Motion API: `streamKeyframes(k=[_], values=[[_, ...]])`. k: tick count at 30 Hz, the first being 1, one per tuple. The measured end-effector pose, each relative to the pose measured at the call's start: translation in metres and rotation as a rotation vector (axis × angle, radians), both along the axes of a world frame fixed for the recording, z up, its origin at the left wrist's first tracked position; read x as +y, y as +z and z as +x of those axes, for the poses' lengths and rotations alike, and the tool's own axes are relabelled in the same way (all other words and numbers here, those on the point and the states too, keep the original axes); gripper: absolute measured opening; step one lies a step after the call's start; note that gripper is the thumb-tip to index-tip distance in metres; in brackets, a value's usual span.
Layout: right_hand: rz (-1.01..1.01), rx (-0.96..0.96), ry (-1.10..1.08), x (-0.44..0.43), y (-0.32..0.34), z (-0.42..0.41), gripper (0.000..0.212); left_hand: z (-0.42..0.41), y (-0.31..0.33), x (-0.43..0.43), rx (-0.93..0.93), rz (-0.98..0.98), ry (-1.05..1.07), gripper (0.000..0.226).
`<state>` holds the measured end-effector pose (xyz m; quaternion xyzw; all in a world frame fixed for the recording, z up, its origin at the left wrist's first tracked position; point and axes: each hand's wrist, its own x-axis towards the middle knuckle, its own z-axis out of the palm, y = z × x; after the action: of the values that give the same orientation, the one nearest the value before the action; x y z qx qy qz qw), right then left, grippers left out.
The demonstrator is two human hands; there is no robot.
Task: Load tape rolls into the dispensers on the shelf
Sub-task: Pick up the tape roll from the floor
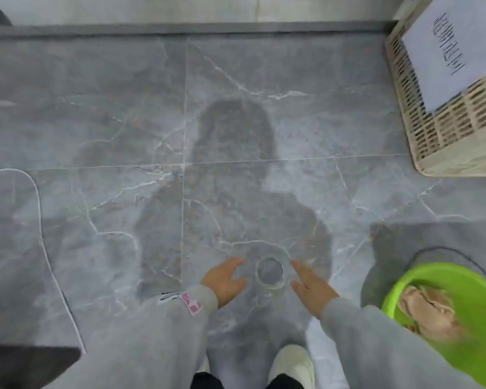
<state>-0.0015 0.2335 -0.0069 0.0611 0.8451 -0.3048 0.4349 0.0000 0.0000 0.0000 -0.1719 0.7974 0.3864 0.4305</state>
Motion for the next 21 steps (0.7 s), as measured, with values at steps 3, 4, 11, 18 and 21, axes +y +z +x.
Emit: streamKeyframes(k=[3,4,11,18,21], values=[[-0.022,-0.063,-0.24,-0.009,-0.058,0.007,0.071,0.005,-0.059,0.023,-0.137,0.096,0.082,0.079],[-0.073,-0.041,-0.342,-0.013,-0.073,0.007,0.071,0.006,-0.074,0.03,-0.166,0.118,0.119,0.083],[-0.274,-0.014,-0.613,-0.024,-0.125,0.013,0.055,0.027,-0.175,0.057,-0.073,0.187,0.335,0.051],[-0.383,-0.151,-0.792,-0.038,0.006,-0.022,0.088,-0.018,0.004,0.037,0.092,0.244,0.424,0.066],[-0.436,-0.185,-0.743,-0.056,0.106,-0.035,0.095,-0.032,0.101,0.02,0.13,0.215,0.369,0.067]])
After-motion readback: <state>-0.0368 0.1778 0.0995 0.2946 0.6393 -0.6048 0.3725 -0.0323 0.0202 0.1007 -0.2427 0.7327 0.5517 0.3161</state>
